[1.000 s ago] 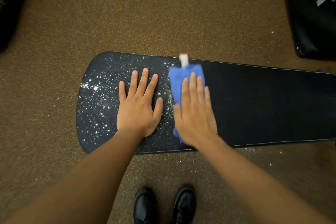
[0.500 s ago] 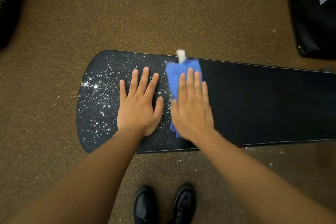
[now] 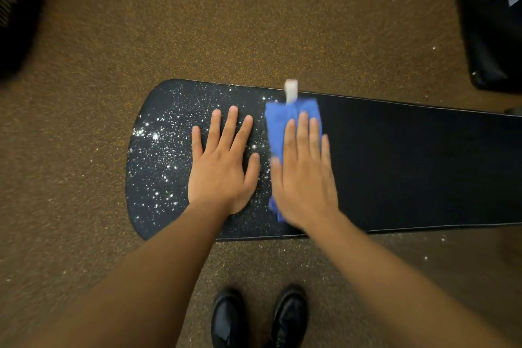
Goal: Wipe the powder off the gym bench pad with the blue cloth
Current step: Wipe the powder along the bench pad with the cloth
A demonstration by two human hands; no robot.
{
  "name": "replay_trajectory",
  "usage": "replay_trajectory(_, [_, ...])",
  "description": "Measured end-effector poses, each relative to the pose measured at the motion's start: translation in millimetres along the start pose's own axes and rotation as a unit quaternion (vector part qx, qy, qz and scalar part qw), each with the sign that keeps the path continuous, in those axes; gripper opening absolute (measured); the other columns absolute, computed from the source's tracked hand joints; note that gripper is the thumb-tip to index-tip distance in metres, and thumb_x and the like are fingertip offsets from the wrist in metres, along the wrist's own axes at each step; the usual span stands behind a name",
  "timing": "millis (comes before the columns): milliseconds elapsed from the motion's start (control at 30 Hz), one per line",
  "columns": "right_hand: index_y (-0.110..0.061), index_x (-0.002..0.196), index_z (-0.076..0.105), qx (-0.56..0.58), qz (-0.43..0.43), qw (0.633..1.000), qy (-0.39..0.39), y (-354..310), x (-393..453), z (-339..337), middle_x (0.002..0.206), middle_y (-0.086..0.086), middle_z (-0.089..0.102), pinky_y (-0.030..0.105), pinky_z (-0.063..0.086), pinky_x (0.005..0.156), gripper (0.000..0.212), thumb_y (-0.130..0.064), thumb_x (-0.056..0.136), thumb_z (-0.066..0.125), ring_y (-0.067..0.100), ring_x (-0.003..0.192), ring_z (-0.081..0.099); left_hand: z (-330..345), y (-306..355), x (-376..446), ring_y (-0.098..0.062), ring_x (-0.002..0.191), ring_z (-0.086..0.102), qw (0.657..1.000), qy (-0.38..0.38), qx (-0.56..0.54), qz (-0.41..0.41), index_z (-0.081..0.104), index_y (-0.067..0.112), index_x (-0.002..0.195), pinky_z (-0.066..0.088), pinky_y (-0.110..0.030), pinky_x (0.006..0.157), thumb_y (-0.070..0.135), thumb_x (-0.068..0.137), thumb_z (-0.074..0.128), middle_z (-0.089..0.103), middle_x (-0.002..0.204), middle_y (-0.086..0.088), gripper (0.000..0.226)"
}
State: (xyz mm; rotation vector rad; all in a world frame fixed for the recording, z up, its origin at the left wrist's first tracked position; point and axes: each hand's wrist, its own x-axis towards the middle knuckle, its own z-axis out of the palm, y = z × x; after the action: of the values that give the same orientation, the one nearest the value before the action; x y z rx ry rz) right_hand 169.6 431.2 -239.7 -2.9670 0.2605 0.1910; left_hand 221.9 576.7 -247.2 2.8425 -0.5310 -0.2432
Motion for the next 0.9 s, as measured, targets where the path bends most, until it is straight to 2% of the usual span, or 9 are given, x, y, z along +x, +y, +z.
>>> replay_trajectory(67, [-0.002, 0.154, 0.010, -0.004, -0.041, 0.999, -0.022, 12.0, -38.9, 1.9, 0.162, 0.018, 0.003, 0.052, 0.012, 0.120, 0.066, -0.038, 0.100, 0.020, 0.031, 0.150, -0.001, -0.8, 0.0, -0.2, -0.021, 0.151, -0.009, 1.000, 0.001, 0.000, -0.002, 0.013, 0.026, 0.157, -0.004, -0.052, 0.120, 0.049, 0.097, 0.022, -0.001, 0.165, 0.002, 0.065])
replay_trajectory(133, [-0.003, 0.154, 0.013, -0.003, -0.034, 0.999, -0.027, 27.3, -40.1, 4.5, 0.162, 0.017, 0.005, 0.052, 0.015, 0.120, 0.066, -0.038, 0.098, 0.020, 0.030, 0.150, 0.001, -1.0, 0.2, -1.4, -0.020, 0.151, -0.009, 1.000, -0.001, 0.002, -0.003, 0.012, 0.026, 0.157, -0.004, -0.052, 0.120, 0.050, 0.097, 0.021, -0.002, 0.165, 0.003, 0.065])
replay_trajectory(333, [0.000, 0.153, 0.007, 0.018, 0.106, 0.994, 0.010, 14.3, 56.8, -3.7, 0.162, 0.021, -0.001, 0.049, 0.004, 0.121, 0.067, -0.035, 0.099, 0.026, 0.034, 0.149, -0.004, 0.1, 0.6, -2.5, -0.021, 0.151, -0.008, 1.000, 0.002, 0.001, -0.002, 0.013, 0.027, 0.157, -0.004, -0.052, 0.120, 0.050, 0.097, 0.022, 0.000, 0.165, 0.002, 0.064])
replay_trajectory(400, [0.000, 0.153, 0.006, 0.012, 0.081, 0.997, 0.014, 5.6, 50.3, -3.3, 0.162, 0.021, -0.001, 0.049, 0.004, 0.121, 0.066, -0.034, 0.100, 0.025, 0.034, 0.150, -0.004, 0.7, 1.4, -1.7, -0.021, 0.151, -0.007, 1.000, 0.003, 0.001, -0.002, 0.014, 0.026, 0.156, -0.004, -0.052, 0.120, 0.050, 0.097, 0.022, 0.001, 0.165, 0.002, 0.065])
replay_trajectory(567, [0.000, 0.152, 0.015, -0.011, -0.054, 0.998, -0.010, 10.3, -37.6, 5.3, 0.161, 0.020, 0.008, 0.048, 0.011, 0.120, 0.067, -0.035, 0.096, 0.022, 0.033, 0.150, 0.004, 1.2, 1.3, -1.6, -0.021, 0.151, -0.007, 1.000, 0.006, 0.002, -0.005, 0.014, 0.026, 0.156, -0.003, -0.051, 0.120, 0.050, 0.096, 0.020, 0.001, 0.165, 0.002, 0.065])
replay_trajectory(667, [0.002, 0.152, 0.017, 0.000, 0.048, 0.999, 0.004, 36.6, -15.6, 1.5, 0.161, 0.022, 0.010, 0.049, 0.012, 0.120, 0.069, -0.035, 0.094, 0.022, 0.035, 0.149, 0.006, 1.4, 0.9, -1.9, -0.020, 0.151, -0.009, 1.000, 0.003, 0.004, -0.005, 0.012, 0.028, 0.157, -0.005, -0.051, 0.120, 0.051, 0.098, 0.020, -0.001, 0.165, 0.003, 0.064])
replay_trajectory(767, [0.002, 0.152, 0.009, 0.018, 0.126, 0.992, 0.017, 22.5, 33.1, -3.3, 0.161, 0.024, 0.002, 0.050, 0.007, 0.121, 0.068, -0.034, 0.097, 0.027, 0.037, 0.149, -0.001, 1.4, 0.9, -1.8, -0.020, 0.151, -0.009, 1.000, 0.003, 0.006, -0.005, 0.012, 0.028, 0.157, -0.006, -0.051, 0.120, 0.051, 0.098, 0.020, -0.001, 0.165, 0.003, 0.064])
replay_trajectory(833, [0.001, 0.153, 0.004, 0.028, 0.115, 0.993, 0.017, 0.7, 43.6, -0.4, 0.161, 0.024, -0.003, 0.049, 0.002, 0.121, 0.069, -0.035, 0.099, 0.028, 0.036, 0.149, -0.006, 1.6, 1.0, -1.3, -0.020, 0.151, -0.009, 1.000, 0.005, 0.011, -0.006, 0.012, 0.027, 0.157, -0.006, -0.050, 0.120, 0.050, 0.097, 0.020, -0.001, 0.165, 0.003, 0.064])
replay_trajectory(900, [0.001, 0.153, 0.004, 0.017, 0.061, 0.998, 0.017, -13.9, 22.3, 1.7, 0.161, 0.024, -0.002, 0.050, 0.003, 0.121, 0.068, -0.035, 0.099, 0.024, 0.036, 0.149, -0.005, 1.6, 0.8, -0.3, -0.020, 0.151, -0.008, 1.000, 0.004, 0.008, -0.004, 0.012, 0.027, 0.157, -0.005, -0.050, 0.120, 0.049, 0.096, 0.020, 0.000, 0.165, 0.003, 0.064])
